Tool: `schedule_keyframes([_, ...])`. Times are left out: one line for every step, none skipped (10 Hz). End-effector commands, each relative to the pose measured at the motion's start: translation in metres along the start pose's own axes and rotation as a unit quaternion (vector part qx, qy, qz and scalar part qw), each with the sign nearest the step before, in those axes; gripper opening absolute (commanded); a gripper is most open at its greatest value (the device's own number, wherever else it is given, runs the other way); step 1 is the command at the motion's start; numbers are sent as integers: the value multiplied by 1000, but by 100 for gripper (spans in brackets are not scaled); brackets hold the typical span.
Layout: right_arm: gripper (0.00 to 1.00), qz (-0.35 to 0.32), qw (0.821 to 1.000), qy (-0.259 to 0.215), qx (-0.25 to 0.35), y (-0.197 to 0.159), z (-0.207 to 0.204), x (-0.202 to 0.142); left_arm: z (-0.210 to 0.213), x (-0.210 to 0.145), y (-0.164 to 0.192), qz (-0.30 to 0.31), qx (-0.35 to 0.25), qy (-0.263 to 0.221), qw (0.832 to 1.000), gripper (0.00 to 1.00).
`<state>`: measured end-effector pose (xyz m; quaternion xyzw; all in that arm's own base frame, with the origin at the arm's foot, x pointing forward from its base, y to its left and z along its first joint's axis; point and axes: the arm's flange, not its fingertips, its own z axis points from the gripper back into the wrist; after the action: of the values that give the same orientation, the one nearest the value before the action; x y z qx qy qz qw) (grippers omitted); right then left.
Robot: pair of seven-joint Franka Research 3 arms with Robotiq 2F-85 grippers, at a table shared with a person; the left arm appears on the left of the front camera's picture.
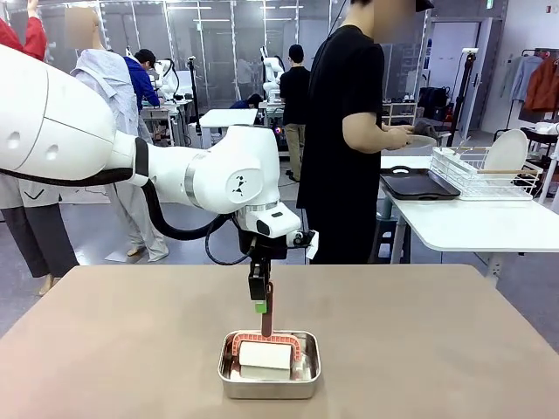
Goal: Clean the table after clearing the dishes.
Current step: Place the Lint Roller back on top of the Airtight Container.
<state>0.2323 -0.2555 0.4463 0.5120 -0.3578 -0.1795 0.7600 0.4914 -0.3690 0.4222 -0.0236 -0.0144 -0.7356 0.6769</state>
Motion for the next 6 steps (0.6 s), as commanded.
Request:
schedule_keyframes([100,3,1000,-5,2,2,-1,1,8,-4,-6,11,18,-4,1000,100])
schedule_keyframes([100,3,1000,-5,2,2,-1,1,13,-7,-6,15,25,-8,1000,100])
schedule_keyframes([100,3,1000,-5,2,2,-1,1,17,-10,-6,21,30,-9,999,98])
schedule_keyframes([100,3,1000,-5,2,2,-1,1,19,-13,-7,28,33,-11,999,100])
schedule_keyframes([100,3,1000,-5,2,2,-1,1,19,-16,-7,31,35,-12,999,100])
schedule_keyframes([100,3,1000,-5,2,2,-1,1,20,-20,-9,40,38,-10,998,100])
